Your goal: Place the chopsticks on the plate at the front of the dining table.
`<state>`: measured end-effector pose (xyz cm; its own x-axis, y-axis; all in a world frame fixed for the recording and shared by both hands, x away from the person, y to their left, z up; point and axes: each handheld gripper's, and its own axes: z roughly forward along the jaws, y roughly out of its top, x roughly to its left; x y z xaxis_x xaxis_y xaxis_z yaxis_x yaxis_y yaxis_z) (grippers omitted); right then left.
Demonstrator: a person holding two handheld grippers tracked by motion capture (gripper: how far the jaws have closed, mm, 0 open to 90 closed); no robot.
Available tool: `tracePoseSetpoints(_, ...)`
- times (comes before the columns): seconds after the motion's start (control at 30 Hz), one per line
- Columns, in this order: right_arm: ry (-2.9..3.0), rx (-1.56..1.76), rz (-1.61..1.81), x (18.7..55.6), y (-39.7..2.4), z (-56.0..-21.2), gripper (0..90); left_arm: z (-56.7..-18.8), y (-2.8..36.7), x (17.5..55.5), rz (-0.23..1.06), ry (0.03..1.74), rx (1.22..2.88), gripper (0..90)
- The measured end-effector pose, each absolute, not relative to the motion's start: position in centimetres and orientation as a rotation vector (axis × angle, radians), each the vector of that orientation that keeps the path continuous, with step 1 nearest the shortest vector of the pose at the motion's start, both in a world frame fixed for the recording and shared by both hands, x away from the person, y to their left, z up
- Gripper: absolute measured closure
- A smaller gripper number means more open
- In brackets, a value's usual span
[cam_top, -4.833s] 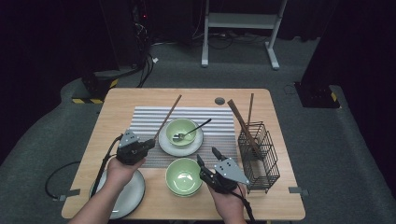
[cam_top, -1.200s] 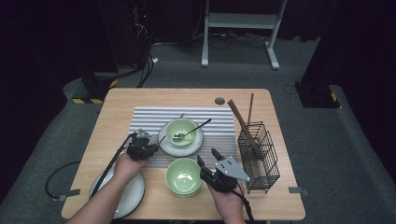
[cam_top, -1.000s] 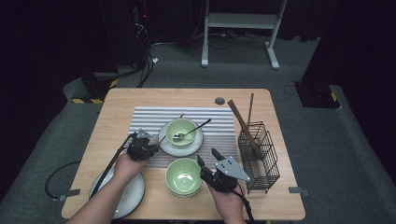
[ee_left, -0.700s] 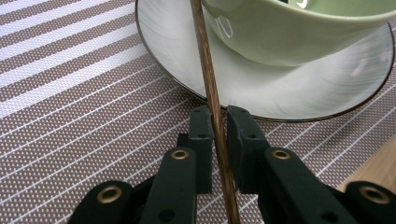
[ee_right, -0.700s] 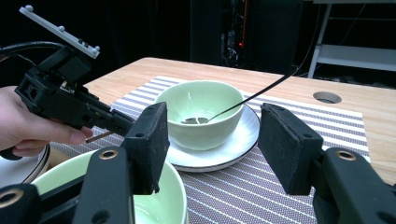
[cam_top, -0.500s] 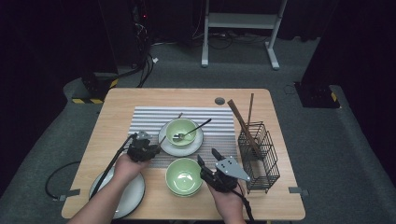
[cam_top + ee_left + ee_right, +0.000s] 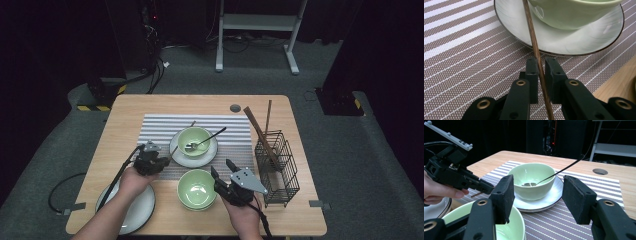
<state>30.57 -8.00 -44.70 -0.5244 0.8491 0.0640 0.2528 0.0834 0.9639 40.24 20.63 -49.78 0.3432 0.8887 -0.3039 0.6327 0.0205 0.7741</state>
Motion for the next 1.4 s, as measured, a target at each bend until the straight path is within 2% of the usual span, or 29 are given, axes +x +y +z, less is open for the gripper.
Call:
tracePoseSetpoints(0.3, 1.840, 1.079, 1.456, 30.6, -8.0, -44.7, 42.8, -49.9, 20.1, 40.4, 0.343, 1.382, 1.665, 79.3)
tracePoseSetpoints(0.67, 1.808, 1.033, 1.433, 30.5, -8.0, -44.8, 47.0, -49.6, 20.8, 39.6, 0.358, 1.370, 1.631, 64.4)
tracePoseSetpoints(1.0, 1.794, 1.028, 1.421, 30.3, -8.0, -44.4, 45.7, -48.4, 21.8, 36.6, 0.402, 1.316, 1.535, 55.1)
tracePoseSetpoints(1.13, 1.789, 1.068, 1.427, 30.4, -8.2, -44.3, 44.4, -47.5, 22.7, 35.1, 0.365, 1.295, 1.462, 53.7)
tracePoseSetpoints(1.4, 1.805, 1.082, 1.414, 30.7, -8.2, -44.0, 42.8, -46.8, 23.7, 33.1, 0.440, 1.235, 1.472, 50.8)
